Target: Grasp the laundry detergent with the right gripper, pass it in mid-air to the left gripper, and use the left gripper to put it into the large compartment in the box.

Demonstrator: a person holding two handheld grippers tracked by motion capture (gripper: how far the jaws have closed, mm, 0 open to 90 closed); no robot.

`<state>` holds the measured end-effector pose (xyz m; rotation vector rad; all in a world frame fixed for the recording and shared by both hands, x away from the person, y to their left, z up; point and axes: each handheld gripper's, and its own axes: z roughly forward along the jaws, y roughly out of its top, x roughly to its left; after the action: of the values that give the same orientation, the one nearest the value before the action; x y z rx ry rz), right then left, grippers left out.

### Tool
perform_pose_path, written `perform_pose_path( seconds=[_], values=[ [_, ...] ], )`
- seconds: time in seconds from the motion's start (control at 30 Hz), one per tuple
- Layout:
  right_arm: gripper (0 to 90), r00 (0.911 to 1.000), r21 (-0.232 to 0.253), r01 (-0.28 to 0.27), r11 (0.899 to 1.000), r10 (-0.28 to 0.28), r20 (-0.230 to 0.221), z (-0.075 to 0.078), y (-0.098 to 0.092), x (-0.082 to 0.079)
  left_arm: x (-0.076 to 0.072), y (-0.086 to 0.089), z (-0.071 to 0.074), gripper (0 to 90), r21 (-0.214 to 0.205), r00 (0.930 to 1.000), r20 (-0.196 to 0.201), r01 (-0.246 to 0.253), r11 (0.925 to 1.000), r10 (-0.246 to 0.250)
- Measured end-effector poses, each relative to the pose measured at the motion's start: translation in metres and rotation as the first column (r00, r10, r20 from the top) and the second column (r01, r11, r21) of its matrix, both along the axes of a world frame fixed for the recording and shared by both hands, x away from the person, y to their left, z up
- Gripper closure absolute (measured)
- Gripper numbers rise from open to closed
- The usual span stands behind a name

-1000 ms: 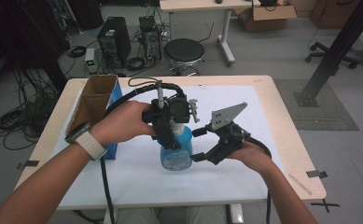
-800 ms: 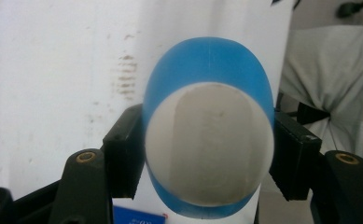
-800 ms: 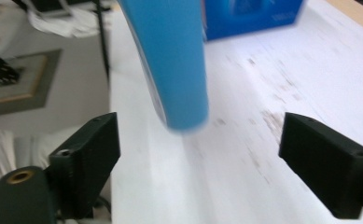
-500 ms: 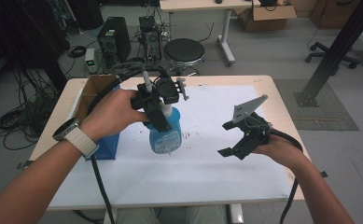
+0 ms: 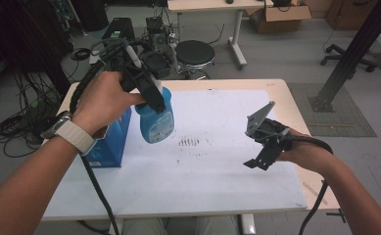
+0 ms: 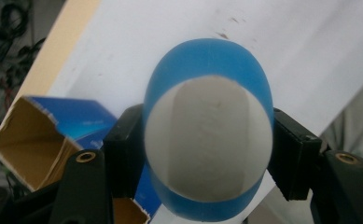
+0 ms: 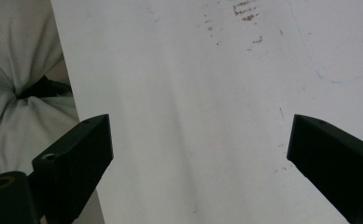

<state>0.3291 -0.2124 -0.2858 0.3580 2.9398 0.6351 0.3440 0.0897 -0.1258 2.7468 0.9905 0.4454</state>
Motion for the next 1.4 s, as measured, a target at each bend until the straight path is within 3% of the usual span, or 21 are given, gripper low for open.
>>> perform_pose_path(
  seconds=[0.13, 0.23, 0.47, 0.6, 0.63, 0.9, 0.97, 1.03, 1.2, 1.4],
  values=[
    [6.3, 1.0000, -0.033, -0.001, 0.999, 0.002, 0.007, 0.005, -0.002, 0.001, 0.003, 0.011, 0.016, 38.3, -0.017, 0.9946, 0.032, -0.099, 0.9950, 0.099],
    [6.3, 0.9999, -0.074, -0.004, 0.997, 0.005, 0.013, 0.008, -0.004, 0.001, 0.005, 0.018, 0.025, 38.3, -0.031, 0.9858, 0.049, -0.159, 0.9868, 0.161],
    [6.3, 1.0000, -0.117, 0.007, 0.993, -0.008, -0.002, 0.011, -0.013, 0.003, 0.011, 0.035, 0.041, 38.3, -0.057, 0.9576, 0.061, -0.278, 0.9588, 0.282],
    [6.2, 1.0000, -0.143, 0.007, 0.990, -0.008, -0.001, 0.014, -0.016, 0.003, 0.015, 0.047, 0.044, 38.3, -0.084, 0.9292, 0.073, -0.356, 0.9306, 0.362],
    [6.3, 1.0000, -0.145, 0.007, 0.989, -0.006, 0.002, 0.015, -0.017, 0.004, 0.016, 0.050, 0.046, 38.3, -0.079, 0.9256, 0.072, -0.366, 0.9272, 0.372],
    [6.5, 0.9994, -0.164, 0.015, 0.986, -0.010, 0.033, 0.022, -0.024, 0.010, 0.022, 0.072, 0.057, 38.3, -0.088, 0.8758, 0.071, -0.471, 0.8776, 0.477],
    [6.7, 0.9993, -0.167, 0.018, 0.986, -0.012, 0.034, 0.022, -0.026, 0.011, 0.022, 0.079, 0.061, 38.3, -0.095, 0.8625, 0.065, -0.495, 0.8635, 0.502],
    [6.8, 0.9994, -0.171, 0.017, 0.985, -0.011, 0.034, 0.022, -0.027, 0.012, 0.023, 0.087, 0.063, 38.3, -0.113, 0.8431, 0.054, -0.527, 0.8421, 0.535],
    [6.8, 0.9993, -0.172, 0.017, 0.985, -0.011, 0.036, 0.020, -0.029, 0.012, 0.025, 0.106, 0.064, 38.4, -0.123, 0.8046, 0.039, -0.585, 0.8019, 0.592],
    [6.8, 0.9991, -0.158, 0.019, 0.987, -0.012, 0.042, 0.017, -0.029, 0.013, 0.028, 0.125, 0.056, 38.4, -0.116, 0.7664, 0.038, -0.634, 0.7646, 0.641]
  ],
)
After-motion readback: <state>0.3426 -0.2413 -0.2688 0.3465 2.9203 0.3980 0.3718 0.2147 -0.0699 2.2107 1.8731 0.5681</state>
